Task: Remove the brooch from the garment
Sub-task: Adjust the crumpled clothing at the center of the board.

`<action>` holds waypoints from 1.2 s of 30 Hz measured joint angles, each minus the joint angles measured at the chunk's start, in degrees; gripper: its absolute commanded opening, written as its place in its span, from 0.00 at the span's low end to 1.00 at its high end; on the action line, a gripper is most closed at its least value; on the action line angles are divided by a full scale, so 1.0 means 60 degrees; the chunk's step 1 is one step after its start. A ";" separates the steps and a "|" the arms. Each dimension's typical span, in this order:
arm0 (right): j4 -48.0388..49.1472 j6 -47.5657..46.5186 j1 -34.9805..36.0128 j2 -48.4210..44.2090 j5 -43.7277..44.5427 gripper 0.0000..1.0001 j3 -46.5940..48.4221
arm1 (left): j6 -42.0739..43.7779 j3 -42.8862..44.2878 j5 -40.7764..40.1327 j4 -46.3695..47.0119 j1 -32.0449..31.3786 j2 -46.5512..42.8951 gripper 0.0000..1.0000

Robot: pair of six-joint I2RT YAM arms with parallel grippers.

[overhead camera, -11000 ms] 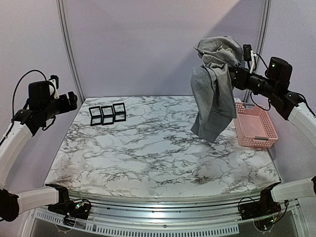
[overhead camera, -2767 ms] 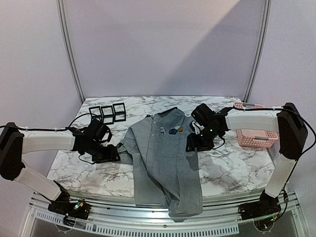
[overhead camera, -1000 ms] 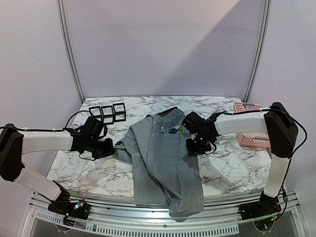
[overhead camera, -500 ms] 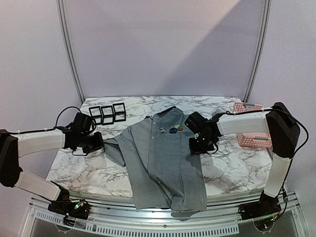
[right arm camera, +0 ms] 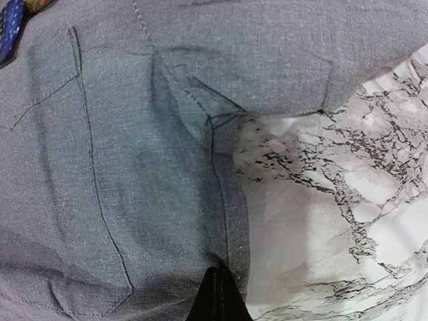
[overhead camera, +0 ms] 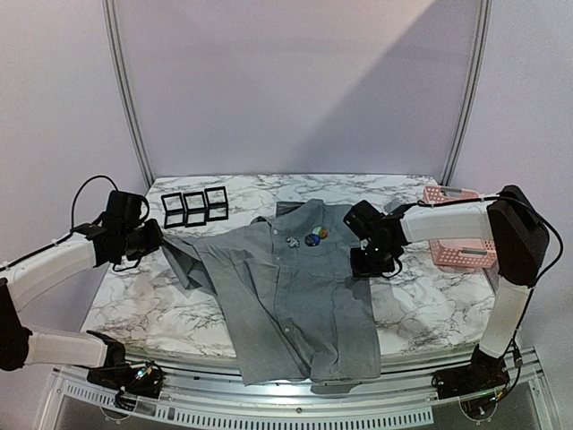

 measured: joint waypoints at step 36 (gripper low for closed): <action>0.3595 -0.1494 0.0018 -0.3679 -0.4983 0.77 -0.2557 | 0.0535 0.1905 -0.2011 -0.1519 -0.1814 -0.0561 0.99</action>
